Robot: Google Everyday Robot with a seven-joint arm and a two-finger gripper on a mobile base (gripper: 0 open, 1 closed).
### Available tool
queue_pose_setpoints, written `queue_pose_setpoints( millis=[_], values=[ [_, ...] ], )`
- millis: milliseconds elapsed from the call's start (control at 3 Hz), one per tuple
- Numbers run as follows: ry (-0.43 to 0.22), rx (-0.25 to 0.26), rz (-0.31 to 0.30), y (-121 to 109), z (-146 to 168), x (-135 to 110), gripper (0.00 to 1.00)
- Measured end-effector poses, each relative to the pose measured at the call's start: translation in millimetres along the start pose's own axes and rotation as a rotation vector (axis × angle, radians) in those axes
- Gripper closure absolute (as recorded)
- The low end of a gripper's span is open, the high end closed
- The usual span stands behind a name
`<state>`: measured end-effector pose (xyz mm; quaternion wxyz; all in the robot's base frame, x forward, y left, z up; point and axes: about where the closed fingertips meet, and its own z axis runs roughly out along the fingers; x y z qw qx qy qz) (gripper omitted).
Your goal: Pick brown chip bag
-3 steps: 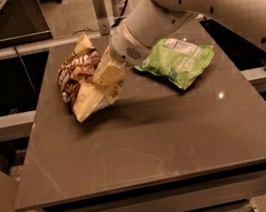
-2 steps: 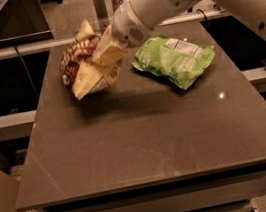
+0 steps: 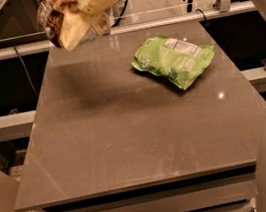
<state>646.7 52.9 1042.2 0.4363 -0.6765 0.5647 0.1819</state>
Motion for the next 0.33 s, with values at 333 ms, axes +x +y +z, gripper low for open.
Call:
queue_pose_setpoints(
  millis=[333],
  values=[
    [-0.028,0.051,-0.032,-15.3,-20.1,-21.5,1.00]
  ],
)
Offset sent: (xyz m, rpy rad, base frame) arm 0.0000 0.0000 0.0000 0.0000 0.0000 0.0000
